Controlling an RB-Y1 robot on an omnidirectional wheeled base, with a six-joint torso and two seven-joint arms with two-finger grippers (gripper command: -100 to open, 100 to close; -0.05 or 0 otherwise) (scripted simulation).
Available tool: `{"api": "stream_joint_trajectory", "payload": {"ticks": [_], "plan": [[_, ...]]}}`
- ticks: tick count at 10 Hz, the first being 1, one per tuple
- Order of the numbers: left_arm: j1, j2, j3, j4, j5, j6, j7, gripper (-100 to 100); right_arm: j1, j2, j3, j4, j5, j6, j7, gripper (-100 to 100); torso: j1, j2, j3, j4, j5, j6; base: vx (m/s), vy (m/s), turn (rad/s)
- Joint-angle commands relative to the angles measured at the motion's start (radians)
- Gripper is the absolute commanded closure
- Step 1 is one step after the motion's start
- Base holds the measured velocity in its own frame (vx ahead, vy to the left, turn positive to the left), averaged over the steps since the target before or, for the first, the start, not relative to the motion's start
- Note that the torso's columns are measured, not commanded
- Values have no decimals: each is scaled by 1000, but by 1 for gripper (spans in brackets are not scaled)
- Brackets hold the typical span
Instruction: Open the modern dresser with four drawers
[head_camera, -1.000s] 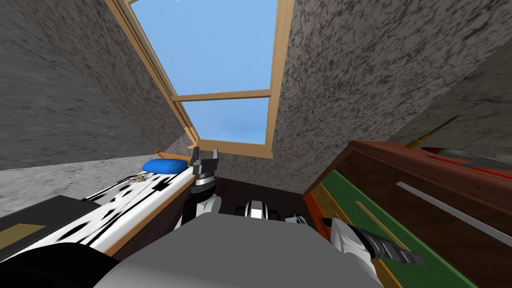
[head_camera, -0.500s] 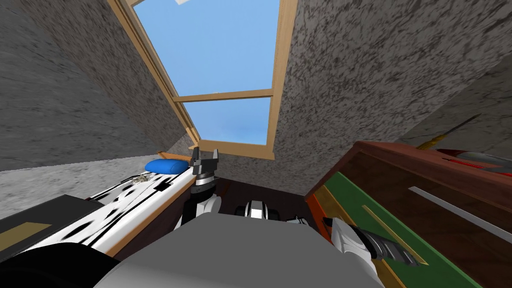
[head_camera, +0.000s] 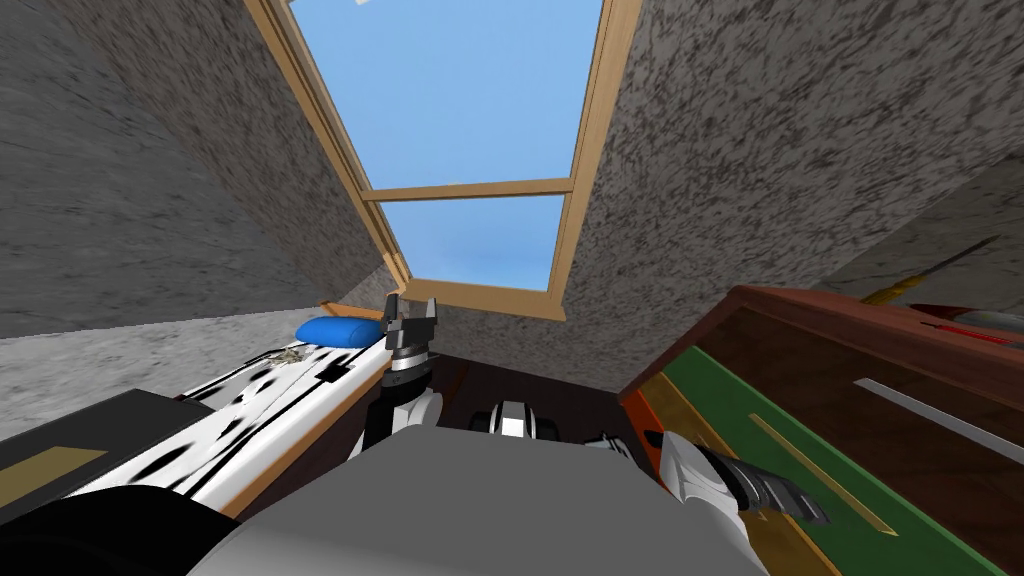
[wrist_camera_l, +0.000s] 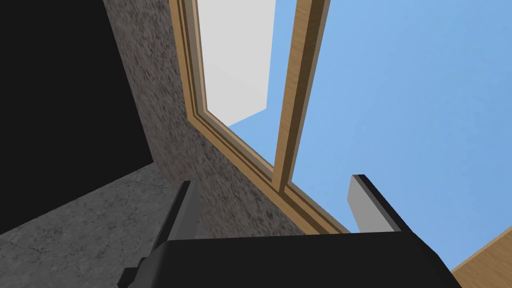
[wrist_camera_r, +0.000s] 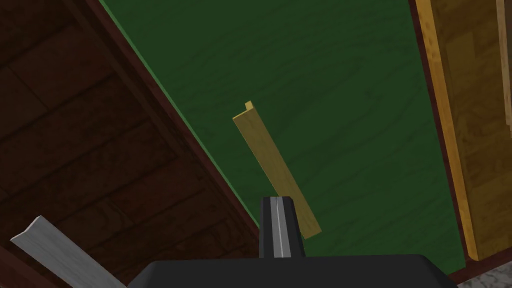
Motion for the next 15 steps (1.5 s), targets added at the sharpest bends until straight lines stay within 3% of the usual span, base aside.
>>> {"api": "stream_joint_trajectory", "payload": {"ticks": [1, 4, 7, 8, 14, 15], "plan": [[0, 0, 0, 0, 0, 0, 0, 0, -18, -11, -6, -11, -21, -15, -32, -100, -6, 1, 1, 0, -2, 0, -43, -148, -15], [0, 0, 0, 0, 0, 0, 0, 0, -42, -27, -15, -27, -51, -34, -75, -100, 7, 0, 0, 0, 2, 0, -26, -162, -20], [0, 0, 0, 0, 0, 0, 0, 0, -38, -24, -12, -22, -47, -31, -67, -100, 8, -2, -1, 0, 2, 0, 4, -92, -1], [0, 0, 0, 0, 0, 0, 0, 0, -37, -24, -12, -21, -47, -32, -68, 100, 9, -1, 0, 0, 2, 0, 1, -12, 1], [0, 0, 0, 0, 0, 0, 0, 0, -53, -16, -17, -34, -52, -24, -42, 100, 6, 0, 0, 0, 2, 0, -6, 155, 2], [0, 0, 0, 0, 0, 0, 0, 0, -51, -19, -17, -33, -52, -27, -53, -100, -1, 0, 0, 0, 0, 0, -2, -74, -13]]}}
